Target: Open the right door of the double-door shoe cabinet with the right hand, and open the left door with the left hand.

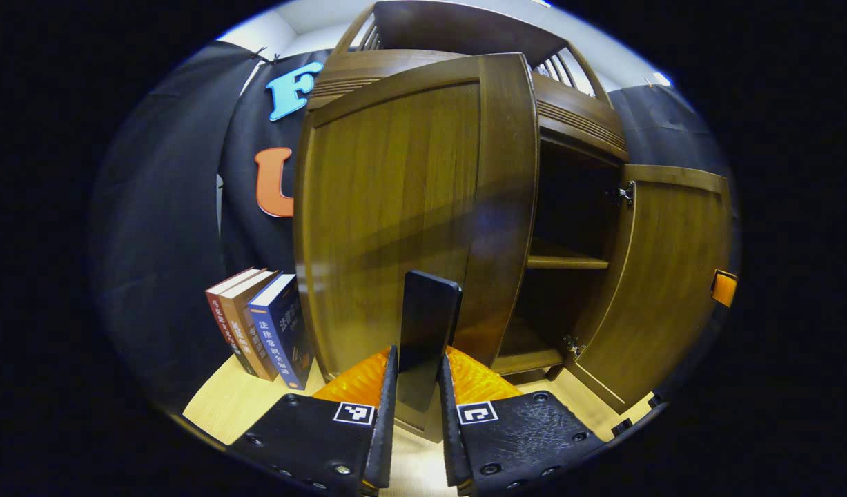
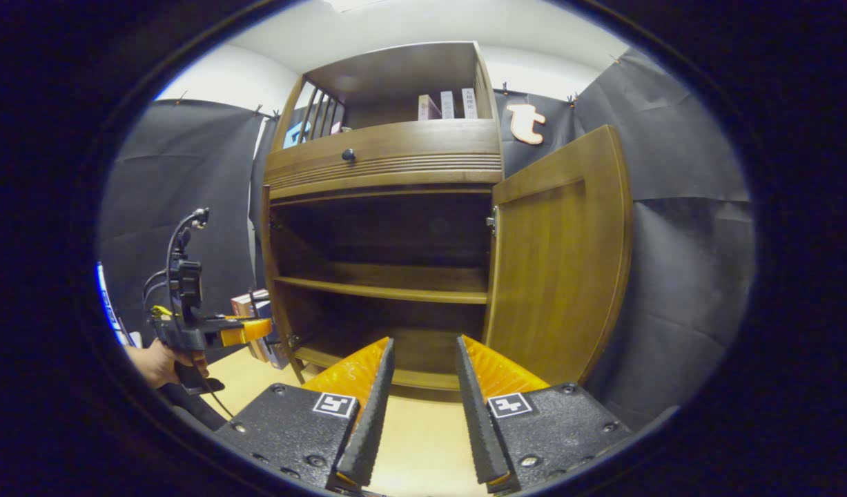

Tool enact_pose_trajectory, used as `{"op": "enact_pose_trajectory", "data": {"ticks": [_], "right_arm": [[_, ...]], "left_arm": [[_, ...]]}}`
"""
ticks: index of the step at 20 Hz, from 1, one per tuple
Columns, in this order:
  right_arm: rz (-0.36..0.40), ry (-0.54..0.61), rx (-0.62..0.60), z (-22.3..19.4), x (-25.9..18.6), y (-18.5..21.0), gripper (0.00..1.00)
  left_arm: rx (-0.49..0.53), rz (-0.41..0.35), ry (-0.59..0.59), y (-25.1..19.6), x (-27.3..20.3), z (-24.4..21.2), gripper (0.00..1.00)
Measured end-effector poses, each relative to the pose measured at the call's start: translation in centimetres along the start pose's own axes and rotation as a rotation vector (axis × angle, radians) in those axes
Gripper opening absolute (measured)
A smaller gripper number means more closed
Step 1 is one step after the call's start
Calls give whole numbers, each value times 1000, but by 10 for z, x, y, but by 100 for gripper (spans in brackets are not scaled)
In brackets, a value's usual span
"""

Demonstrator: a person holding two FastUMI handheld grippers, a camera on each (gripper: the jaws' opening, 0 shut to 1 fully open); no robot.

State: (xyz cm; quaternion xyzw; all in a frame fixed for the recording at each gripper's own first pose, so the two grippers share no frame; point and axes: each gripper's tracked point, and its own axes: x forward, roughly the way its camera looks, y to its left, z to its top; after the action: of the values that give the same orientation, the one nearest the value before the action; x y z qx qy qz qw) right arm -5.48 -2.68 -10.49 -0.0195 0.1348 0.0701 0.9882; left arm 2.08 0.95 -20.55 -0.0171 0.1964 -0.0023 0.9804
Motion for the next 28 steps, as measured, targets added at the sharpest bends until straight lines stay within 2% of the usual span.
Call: {"op": "enact_pose_trajectory", "data": {"ticks": [3, 4, 13, 20, 21, 22, 23, 28], "right_arm": [[36, -10, 15, 2, 2, 13, 56], [40, -13, 15, 1, 3, 16, 58], [74, 16, 4, -11, 14, 38, 56], [82, 39, 7, -18, 25, 53, 58], [82, 40, 7, -18, 28, 54, 56], [83, 42, 7, -18, 31, 56, 56], [81, 43, 7, -19, 34, 58, 56], [91, 44, -2, -19, 43, 72, 58]], "left_arm": [[-3, 32, -9, 15, -15, -2, 29], [-4, 42, -9, 22, -19, -3, 29], [5, 136, -6, 70, -48, -9, 29], [-48, 214, 12, 114, -65, -24, 28], [-41, 236, 6, 124, -67, -24, 38], [-42, 244, 7, 132, -66, -28, 38], [-39, 261, 3, 136, -78, -23, 10], [-30, 222, 10, 149, -72, -25, 7]]}}
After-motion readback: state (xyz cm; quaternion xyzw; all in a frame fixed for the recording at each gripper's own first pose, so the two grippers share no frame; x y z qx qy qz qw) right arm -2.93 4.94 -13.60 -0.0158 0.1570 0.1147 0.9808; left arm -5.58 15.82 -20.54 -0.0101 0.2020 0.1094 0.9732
